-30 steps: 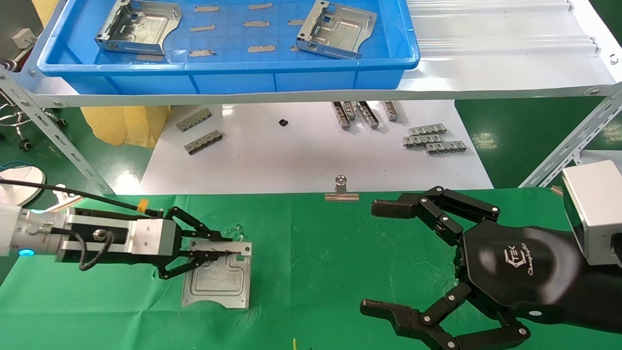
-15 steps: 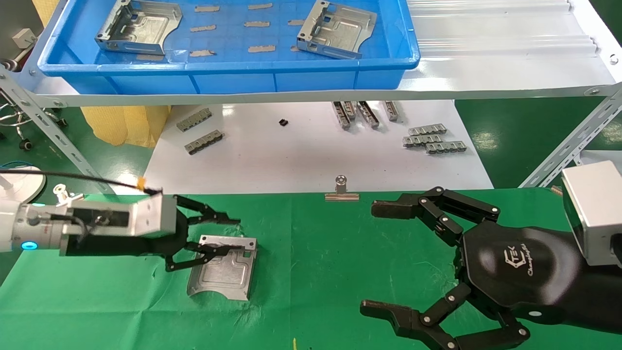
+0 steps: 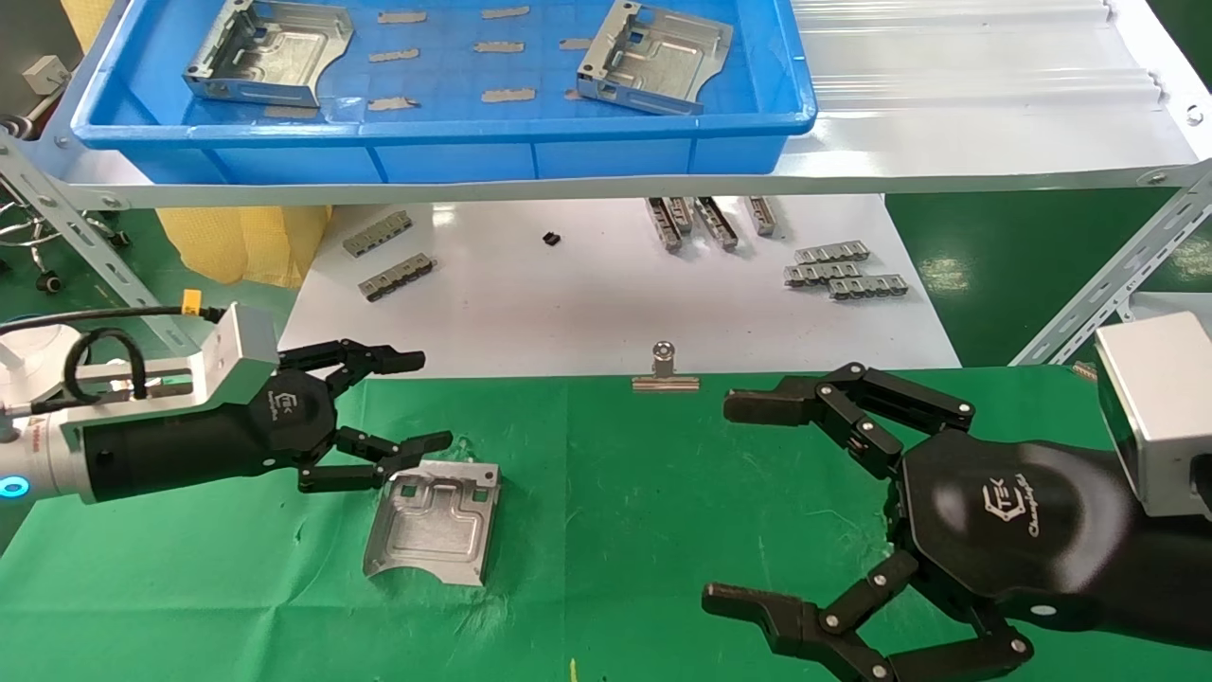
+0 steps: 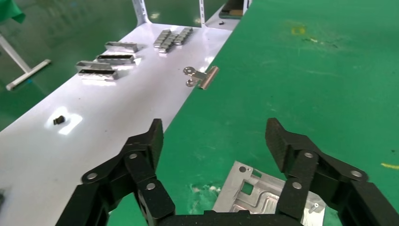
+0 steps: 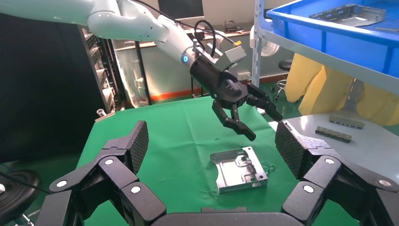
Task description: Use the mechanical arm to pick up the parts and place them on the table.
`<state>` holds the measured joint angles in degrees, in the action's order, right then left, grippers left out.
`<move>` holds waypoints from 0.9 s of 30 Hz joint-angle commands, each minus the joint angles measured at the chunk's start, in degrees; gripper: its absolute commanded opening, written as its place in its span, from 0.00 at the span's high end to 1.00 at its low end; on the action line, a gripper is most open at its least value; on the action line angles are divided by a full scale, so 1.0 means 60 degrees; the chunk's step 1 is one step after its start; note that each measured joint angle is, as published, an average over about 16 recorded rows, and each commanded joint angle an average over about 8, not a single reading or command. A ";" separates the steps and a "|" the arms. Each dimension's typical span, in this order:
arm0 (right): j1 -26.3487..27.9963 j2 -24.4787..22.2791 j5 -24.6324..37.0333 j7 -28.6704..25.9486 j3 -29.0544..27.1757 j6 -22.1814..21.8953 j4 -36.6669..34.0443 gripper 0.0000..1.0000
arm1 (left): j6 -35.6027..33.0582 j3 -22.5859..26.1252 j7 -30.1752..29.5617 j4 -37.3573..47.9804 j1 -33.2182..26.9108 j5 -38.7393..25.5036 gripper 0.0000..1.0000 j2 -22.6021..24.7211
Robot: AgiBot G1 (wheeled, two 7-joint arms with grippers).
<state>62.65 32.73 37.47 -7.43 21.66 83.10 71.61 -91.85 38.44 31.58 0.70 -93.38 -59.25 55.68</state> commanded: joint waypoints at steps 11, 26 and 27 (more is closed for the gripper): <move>0.0000 0.0000 0.0000 0.0000 0.0000 0.0000 -0.0001 0.00 | 0.0054 -0.0076 -0.0139 -0.0512 0.0144 0.0007 0.00 -0.0096; 0.0001 0.0000 0.0000 0.0001 0.0000 0.0000 -0.0001 0.00 | 0.0301 -0.1006 -0.1895 -0.3526 0.1454 0.0741 0.00 -0.0946; 0.0001 0.0000 0.0000 0.0001 0.0000 0.0000 -0.0001 0.00 | 0.0317 -0.1067 -0.2012 -0.3727 0.1541 0.0790 0.00 -0.1003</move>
<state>62.65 32.73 37.47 -7.42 21.67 83.10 71.60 -89.94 32.03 19.49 -21.68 -84.12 -54.50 49.66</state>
